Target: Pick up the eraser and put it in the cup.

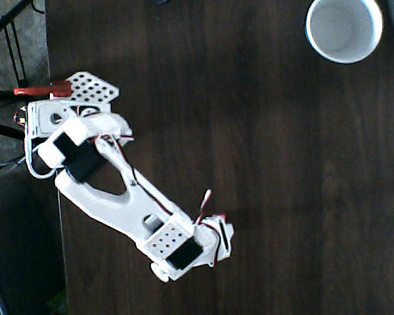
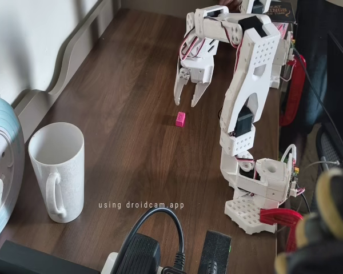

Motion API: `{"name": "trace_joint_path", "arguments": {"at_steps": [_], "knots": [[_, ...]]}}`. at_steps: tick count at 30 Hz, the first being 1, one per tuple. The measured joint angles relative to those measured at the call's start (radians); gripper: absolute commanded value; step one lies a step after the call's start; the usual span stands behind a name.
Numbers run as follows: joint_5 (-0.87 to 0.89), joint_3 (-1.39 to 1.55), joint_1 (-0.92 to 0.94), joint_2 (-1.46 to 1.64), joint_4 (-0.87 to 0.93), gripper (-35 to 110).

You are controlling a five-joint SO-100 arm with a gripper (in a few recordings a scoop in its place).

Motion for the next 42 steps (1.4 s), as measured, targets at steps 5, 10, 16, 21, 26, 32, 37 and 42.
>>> {"name": "trace_joint_path", "arguments": {"at_steps": [5,10,16,21,26,32,37,42], "knots": [[0.018,-0.003,-0.002,-0.041,0.0,19],[0.043,-0.011,-0.008,-0.112,0.0,19],[0.101,-0.08,-0.055,-0.206,0.0,19],[0.126,-0.132,-0.084,-0.235,0.0,17],[0.141,-0.14,-0.084,-0.272,0.0,10],[0.152,-0.156,-0.083,-0.291,0.0,2],[0.143,-0.16,-0.083,-0.291,0.0,0],[0.115,-0.16,-0.13,-0.199,0.005,0]]}}
